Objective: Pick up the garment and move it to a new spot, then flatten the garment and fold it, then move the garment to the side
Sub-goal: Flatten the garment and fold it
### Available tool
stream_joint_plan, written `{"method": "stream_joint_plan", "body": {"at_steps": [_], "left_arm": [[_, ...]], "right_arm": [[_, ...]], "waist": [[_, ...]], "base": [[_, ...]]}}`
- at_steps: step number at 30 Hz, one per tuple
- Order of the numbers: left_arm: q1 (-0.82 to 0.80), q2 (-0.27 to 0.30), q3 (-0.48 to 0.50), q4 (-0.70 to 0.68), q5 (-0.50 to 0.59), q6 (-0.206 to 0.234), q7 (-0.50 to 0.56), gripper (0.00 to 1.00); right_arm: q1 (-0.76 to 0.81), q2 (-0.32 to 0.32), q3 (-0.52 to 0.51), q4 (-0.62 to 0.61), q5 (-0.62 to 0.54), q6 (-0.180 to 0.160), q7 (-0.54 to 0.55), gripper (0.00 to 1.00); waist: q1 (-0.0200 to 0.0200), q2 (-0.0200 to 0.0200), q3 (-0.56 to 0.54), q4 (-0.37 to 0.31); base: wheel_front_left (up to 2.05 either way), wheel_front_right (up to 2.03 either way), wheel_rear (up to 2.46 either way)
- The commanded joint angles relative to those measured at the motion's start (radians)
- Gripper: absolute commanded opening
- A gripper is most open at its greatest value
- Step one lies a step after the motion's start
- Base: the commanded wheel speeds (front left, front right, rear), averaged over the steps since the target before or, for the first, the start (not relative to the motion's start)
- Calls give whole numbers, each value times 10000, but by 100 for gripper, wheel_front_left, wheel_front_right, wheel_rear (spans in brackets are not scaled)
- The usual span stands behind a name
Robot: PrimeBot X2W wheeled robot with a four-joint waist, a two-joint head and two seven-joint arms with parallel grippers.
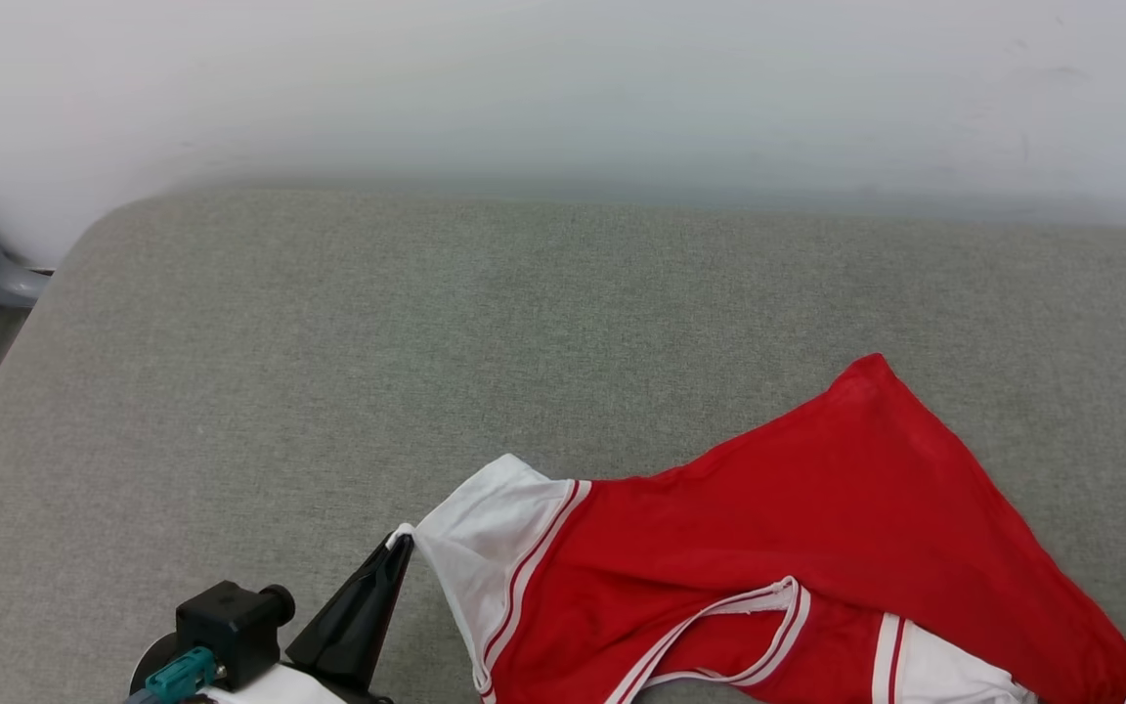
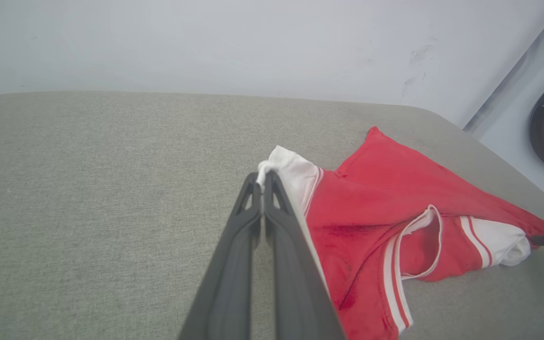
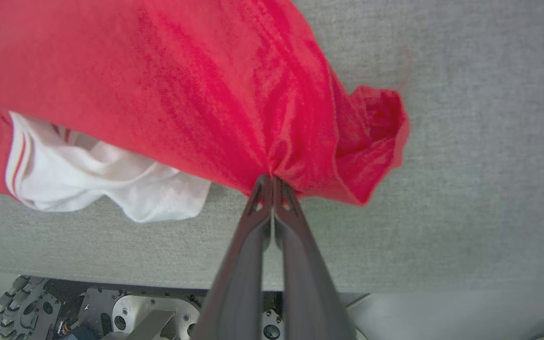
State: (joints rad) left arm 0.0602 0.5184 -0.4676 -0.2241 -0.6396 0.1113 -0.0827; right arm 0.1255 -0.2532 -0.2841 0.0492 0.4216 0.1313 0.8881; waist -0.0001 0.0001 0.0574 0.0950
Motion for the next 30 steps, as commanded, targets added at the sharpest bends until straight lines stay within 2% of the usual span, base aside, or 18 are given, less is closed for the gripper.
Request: {"method": "stream_joint_plan", "body": {"at_steps": [1,2,8,10,11,16,21,30], "left_arm": [[-81,-56,17,39,-41,0,-66,0],[-103,-55,17,47,-44,-15,-85,0],[-325,171,-58,-59,241,-33,63,0],[-383,169,-126,-203,303,3,103,0],[-467,182,-211,-444,379,18,188,0],[-717,199,-380,-779,516,-86,361,0],[-1066,76,-574,-915,621,-218,451,0],[-1404,-168,-794,-772,569,-425,328,0]], "right_arm": [[107,-21,109,-132,27,-9,-166,65],[79,-2,131,-146,93,-9,-252,100],[-636,-541,544,-695,302,-9,-466,100],[-963,-684,661,-1072,470,-9,-317,100],[-1565,-984,925,-1685,576,-9,-9,100],[-2794,-1300,1509,-2112,498,-9,708,100],[-4100,-1537,2004,-1573,110,-9,1267,100],[-5875,-1986,2318,352,-608,-9,1798,100]], "waist": [[1,-1,28,-22],[1,-1,58,-31],[1,-1,340,78],[1,-1,466,172],[1,-1,706,337],[1,-1,1296,786],[1,-1,1956,1408],[1,-1,2755,2412]], "base": [[0,0,0],[0,0,0],[0,0,0],[0,0,0],[0,0,0],[0,0,0],[0,0,0],[0,0,0]]}}
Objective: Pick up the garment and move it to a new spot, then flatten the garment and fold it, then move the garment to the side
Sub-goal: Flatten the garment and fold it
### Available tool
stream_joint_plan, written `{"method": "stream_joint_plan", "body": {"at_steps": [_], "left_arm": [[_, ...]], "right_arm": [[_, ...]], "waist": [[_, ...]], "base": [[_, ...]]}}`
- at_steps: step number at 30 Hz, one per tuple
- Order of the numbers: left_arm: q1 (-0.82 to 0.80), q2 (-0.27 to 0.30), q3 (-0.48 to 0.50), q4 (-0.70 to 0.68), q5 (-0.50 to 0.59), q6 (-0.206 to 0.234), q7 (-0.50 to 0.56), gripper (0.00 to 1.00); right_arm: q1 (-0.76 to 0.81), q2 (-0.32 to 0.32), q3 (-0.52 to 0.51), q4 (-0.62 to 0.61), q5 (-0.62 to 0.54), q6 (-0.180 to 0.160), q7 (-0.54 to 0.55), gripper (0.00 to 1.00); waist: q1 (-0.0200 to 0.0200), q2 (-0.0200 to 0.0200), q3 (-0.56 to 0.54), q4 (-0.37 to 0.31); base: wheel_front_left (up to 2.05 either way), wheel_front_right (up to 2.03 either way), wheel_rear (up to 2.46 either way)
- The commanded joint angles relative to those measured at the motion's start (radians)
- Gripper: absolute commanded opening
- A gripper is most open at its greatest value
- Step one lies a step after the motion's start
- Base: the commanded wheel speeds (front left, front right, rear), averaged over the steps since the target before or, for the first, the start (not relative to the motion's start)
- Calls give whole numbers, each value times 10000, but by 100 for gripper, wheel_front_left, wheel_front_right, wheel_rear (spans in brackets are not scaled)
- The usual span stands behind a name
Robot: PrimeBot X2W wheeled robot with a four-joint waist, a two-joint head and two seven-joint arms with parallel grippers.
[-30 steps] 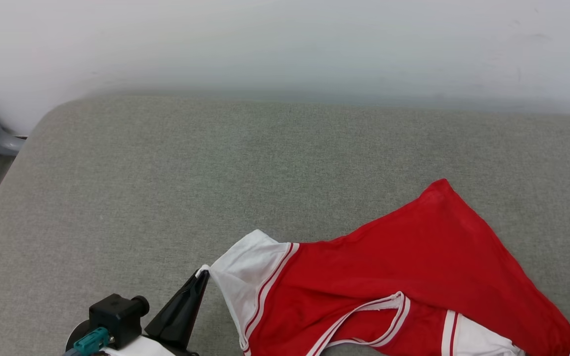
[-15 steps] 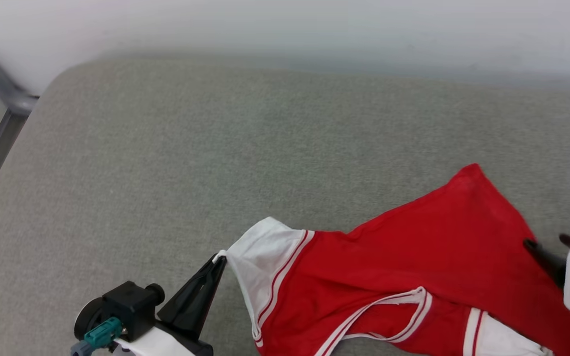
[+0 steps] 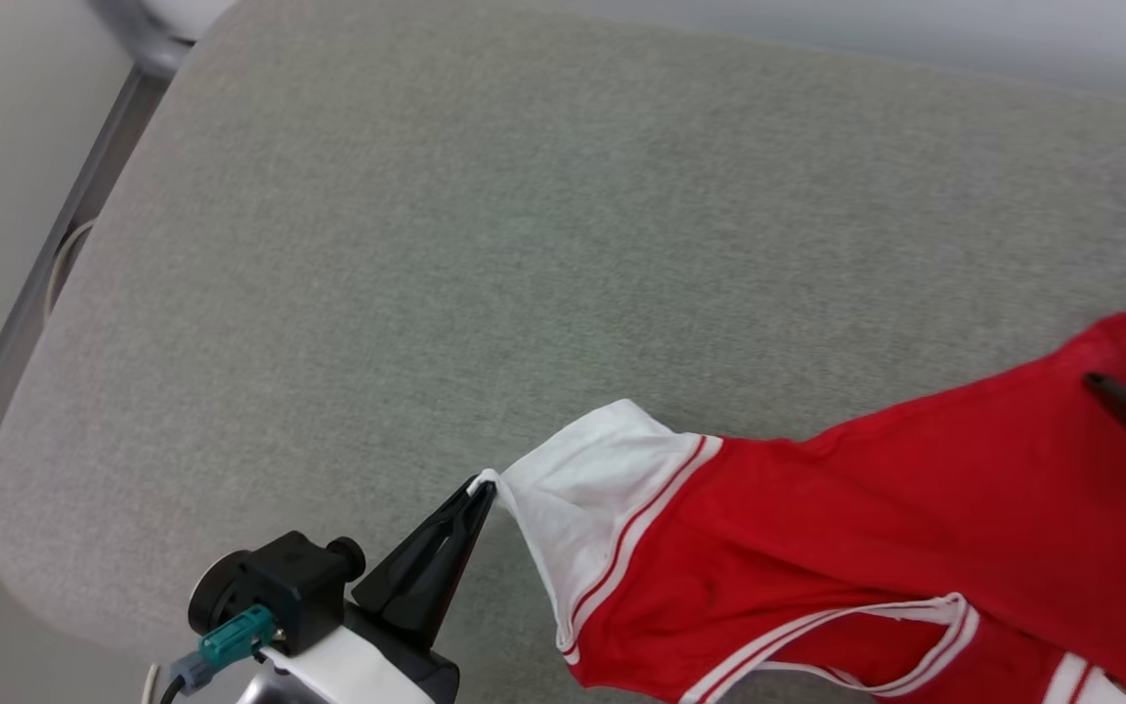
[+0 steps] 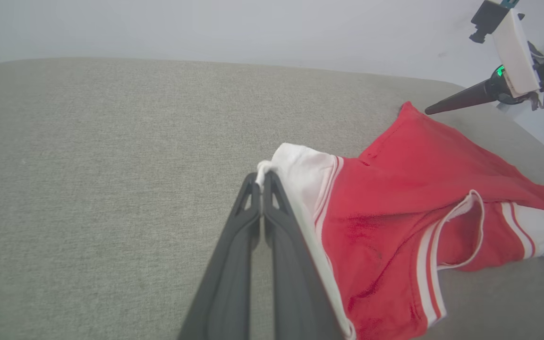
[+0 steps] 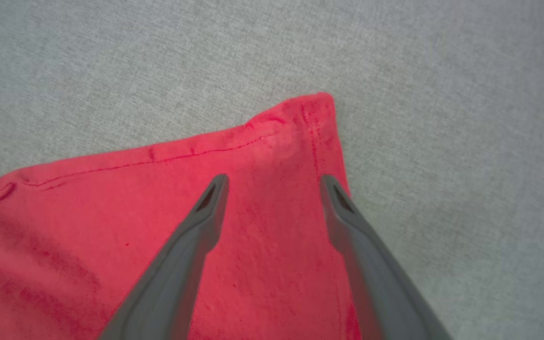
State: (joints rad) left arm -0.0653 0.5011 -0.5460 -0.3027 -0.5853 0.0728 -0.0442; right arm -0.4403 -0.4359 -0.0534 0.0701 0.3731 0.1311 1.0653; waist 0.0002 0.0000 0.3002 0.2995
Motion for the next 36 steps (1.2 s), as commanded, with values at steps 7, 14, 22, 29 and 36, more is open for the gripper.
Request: {"method": "stream_joint_plan", "body": {"at_steps": [7,14,22,29,36], "left_arm": [[-297,-263,-219,193,-31,-212,-210,0],[-416,-337,-296,345,-76,-268,-258,0],[-406,-151,-76,418,-76,-92,-280,0],[-340,108,212,145,-18,151,-294,0],[-499,751,1181,-638,67,721,-257,0]], "right_arm": [[-743,-488,149,1340,-499,-8,-38,100],[-183,-426,627,2257,-514,-6,66,0],[-682,-285,542,2461,-452,-11,-1276,0],[-1026,-405,829,2289,-309,-9,-2590,0],[-1306,-50,453,1287,204,-9,-3722,0]], "waist": [[-2,0,607,781],[-2,0,616,879],[-2,0,117,539],[-2,0,-686,-7],[-2,0,-1936,-978]], "base": [[0,0,0],[0,0,0],[0,0,0],[0,0,0],[0,0,0]]}}
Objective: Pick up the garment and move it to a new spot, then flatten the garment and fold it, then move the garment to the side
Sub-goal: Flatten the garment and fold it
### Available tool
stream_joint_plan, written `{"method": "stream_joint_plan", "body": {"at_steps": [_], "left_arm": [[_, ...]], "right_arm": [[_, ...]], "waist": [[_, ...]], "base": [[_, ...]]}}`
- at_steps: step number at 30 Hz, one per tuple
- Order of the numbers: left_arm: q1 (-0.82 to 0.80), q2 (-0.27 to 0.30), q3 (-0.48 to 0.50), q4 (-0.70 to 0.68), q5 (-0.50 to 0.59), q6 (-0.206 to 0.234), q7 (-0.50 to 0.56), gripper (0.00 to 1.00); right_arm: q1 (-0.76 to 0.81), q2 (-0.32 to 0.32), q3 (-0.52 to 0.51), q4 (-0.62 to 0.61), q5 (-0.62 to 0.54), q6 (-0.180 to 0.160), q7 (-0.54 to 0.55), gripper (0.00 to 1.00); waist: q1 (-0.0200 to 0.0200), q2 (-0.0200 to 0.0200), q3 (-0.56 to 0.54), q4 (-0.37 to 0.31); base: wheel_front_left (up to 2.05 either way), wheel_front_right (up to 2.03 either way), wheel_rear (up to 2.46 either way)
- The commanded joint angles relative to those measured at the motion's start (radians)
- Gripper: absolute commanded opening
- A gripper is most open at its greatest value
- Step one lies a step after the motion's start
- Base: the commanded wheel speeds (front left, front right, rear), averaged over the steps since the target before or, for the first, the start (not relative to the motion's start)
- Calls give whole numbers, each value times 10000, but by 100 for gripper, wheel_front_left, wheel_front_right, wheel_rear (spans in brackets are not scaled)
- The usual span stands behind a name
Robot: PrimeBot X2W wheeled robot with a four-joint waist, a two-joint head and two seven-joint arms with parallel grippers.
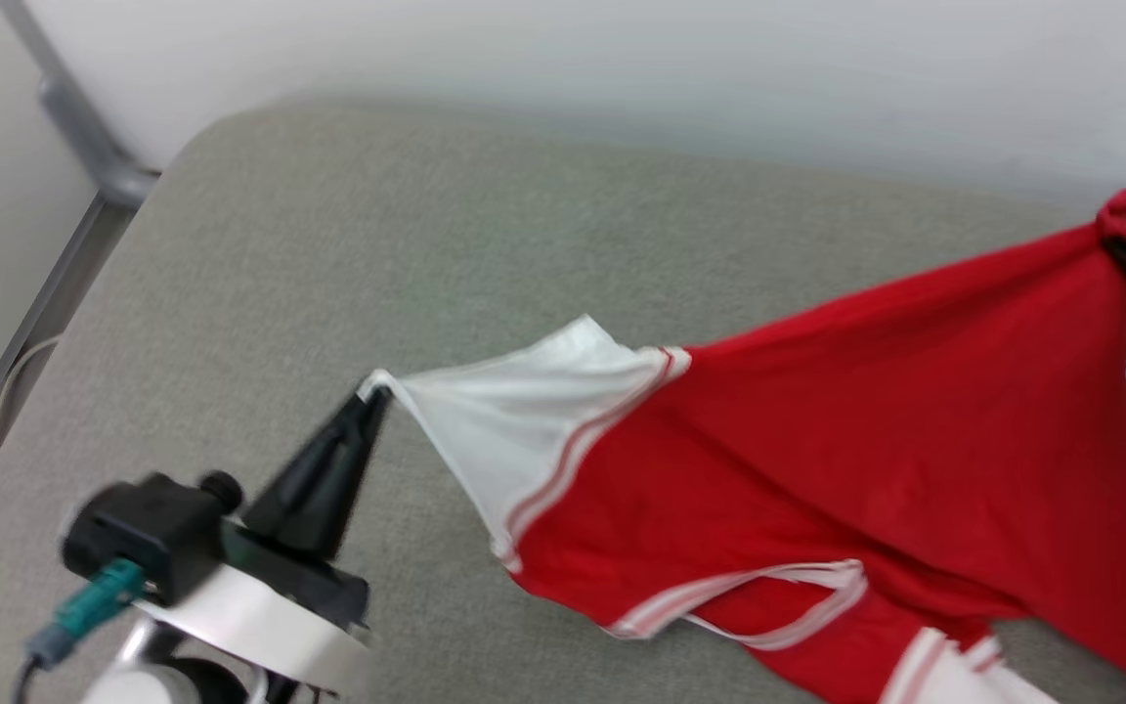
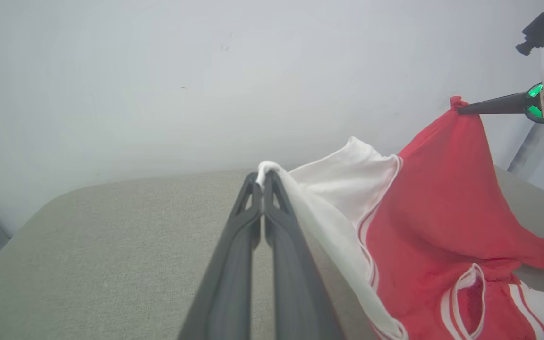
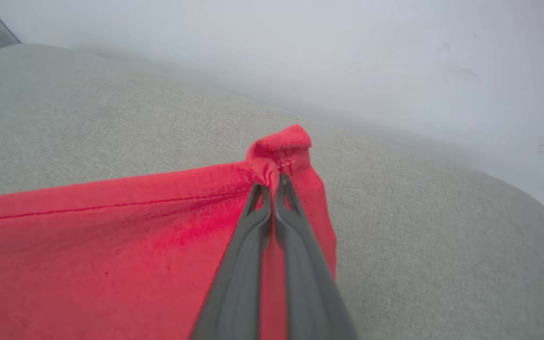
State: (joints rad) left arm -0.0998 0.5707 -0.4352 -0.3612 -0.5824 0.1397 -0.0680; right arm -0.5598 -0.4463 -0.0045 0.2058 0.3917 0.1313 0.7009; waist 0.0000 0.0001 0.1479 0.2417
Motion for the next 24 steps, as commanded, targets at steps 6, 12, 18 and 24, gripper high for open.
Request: {"method": "stream_joint_plan", "body": {"at_steps": [6,12,18,24], "left_arm": [[-742,403,982,-523,-208,288,62,0],[-1575,726,1905,-832,-387,488,101,0],[-2799,981,2639,-1014,-525,606,237,0],[-4177,1359,2988,-886,-640,412,656,0]], "right_arm": [[-179,462,-478,-1238,113,-11,-272,0],[-208,956,-775,-2297,111,-11,-209,0],[-146,1418,-1191,-3147,112,-13,-99,0],[-465,1879,-1665,-3722,-32,-13,-134,0]], "waist": [[0,-1,-982,-937],[0,-1,-1426,-1504],[0,-1,-1577,-1930],[0,-1,-1234,-2230]], "base": [[0,0,0],[0,0,0],[0,0,0],[0,0,0]]}}
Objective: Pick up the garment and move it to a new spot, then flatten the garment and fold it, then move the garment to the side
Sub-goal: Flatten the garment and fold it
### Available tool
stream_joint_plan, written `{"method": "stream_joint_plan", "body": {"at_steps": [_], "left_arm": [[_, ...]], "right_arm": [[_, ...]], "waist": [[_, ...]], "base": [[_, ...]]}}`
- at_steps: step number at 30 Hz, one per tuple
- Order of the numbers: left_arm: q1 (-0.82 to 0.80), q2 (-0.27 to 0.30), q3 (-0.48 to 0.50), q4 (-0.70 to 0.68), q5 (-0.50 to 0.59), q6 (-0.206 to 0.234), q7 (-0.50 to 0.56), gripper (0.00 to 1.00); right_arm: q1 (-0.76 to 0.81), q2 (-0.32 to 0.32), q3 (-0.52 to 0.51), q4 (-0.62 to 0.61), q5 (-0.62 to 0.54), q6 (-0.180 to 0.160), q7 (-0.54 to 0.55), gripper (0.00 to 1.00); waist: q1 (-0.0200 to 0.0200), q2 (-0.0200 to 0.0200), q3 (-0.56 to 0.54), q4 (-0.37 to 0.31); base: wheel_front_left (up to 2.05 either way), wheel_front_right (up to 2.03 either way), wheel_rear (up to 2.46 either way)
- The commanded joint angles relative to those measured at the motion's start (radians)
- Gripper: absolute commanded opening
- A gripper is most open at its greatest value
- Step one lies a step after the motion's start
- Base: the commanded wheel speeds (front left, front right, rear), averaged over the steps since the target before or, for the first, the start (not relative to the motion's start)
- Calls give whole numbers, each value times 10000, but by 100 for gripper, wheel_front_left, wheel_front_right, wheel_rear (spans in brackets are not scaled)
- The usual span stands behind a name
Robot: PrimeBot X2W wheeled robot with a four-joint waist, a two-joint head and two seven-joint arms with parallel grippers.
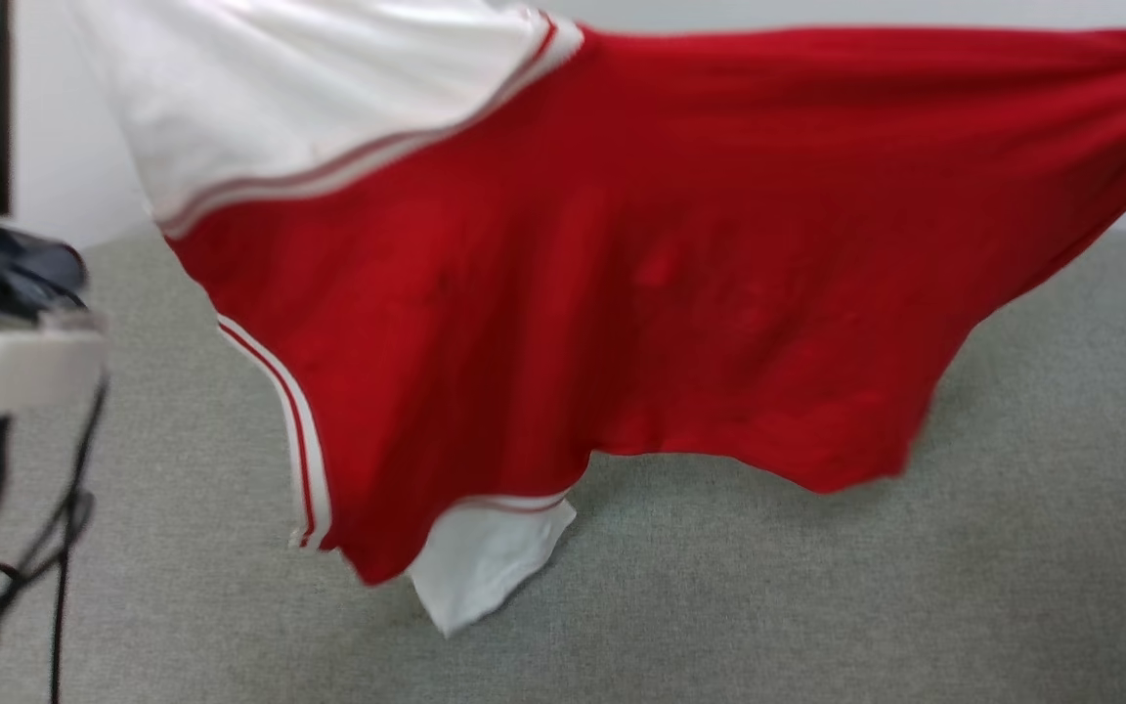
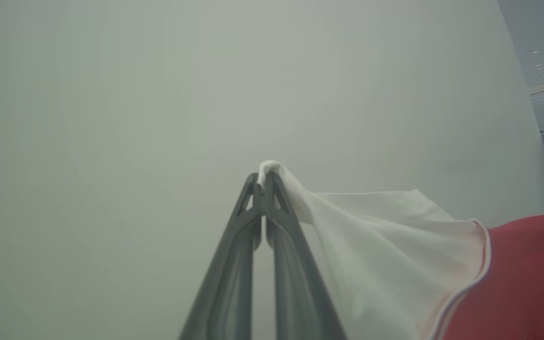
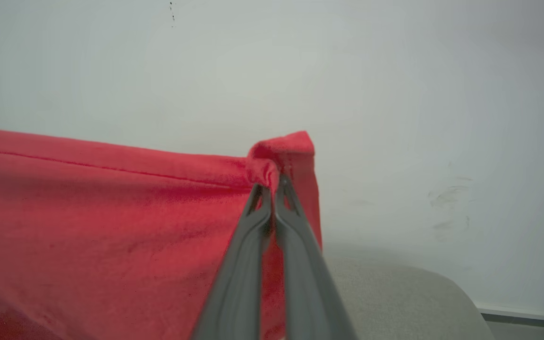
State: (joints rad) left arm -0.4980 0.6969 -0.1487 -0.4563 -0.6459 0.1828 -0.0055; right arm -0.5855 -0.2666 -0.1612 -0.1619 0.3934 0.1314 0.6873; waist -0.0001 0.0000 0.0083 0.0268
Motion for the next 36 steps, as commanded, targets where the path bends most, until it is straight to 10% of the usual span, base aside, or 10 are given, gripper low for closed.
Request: {"method": "stream_joint_plan", "body": {"at_steps": [1,21,36], "left_arm": [[-440,181,193,128,-38,-59,94,0],[-7705,1395,-642,4670,963,-2591,341,0],[-13535,72,-2098,10558,2775,-2975,-2151,0]], "right_arm": [[-241,120,-172,-113,-65,-15,35,0],[-5668,-435,-684,2185,-1740,-30,-1596,0],[-10596,-341,-673,7232,-4410,-79,-4426,0]], "waist": [[1,0,268,-106],[1,0,4697,-15],[1,0,6632,319]], "base": [[0,0,0],[0,0,0],[0,0,0]]}}
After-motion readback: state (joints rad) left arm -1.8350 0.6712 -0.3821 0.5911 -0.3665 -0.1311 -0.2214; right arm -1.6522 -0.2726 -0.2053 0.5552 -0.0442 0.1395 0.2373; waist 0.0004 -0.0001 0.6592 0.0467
